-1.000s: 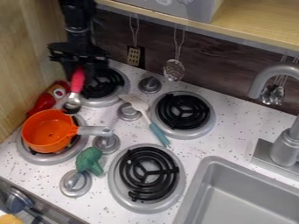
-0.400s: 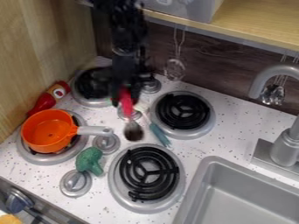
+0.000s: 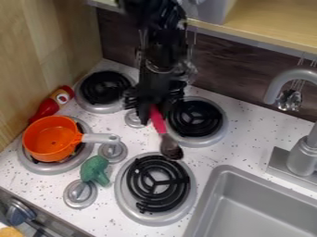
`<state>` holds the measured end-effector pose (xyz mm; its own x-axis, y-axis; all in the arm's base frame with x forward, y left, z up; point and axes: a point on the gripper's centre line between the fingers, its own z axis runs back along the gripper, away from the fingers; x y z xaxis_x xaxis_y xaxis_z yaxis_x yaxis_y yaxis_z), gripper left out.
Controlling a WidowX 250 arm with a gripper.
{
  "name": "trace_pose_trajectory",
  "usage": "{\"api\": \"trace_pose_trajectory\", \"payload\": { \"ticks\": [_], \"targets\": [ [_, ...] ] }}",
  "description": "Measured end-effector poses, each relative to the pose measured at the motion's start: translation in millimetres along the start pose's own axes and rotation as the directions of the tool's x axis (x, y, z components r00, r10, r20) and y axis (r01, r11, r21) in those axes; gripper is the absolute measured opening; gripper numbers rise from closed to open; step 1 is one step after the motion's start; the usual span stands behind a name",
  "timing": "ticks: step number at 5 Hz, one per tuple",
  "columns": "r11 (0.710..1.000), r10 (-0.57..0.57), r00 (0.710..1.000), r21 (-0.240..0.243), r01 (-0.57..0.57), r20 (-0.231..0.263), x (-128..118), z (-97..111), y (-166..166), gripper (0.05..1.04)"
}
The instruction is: Moving a spoon to the right side
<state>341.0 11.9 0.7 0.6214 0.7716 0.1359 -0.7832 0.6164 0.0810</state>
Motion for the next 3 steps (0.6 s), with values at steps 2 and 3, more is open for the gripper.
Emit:
{"api": "trace_pose_trajectory", "payload": {
  "ticks": [2, 3],
  "targets": [
    [0.995, 0.089, 0.994, 0.039, -0.087, -0.055, -3, -35, -5, 0.433],
    [0.995, 0.097, 0.995, 0.011, -0.096, -0.040, -1, -54, -2, 0.433]
  ]
}}
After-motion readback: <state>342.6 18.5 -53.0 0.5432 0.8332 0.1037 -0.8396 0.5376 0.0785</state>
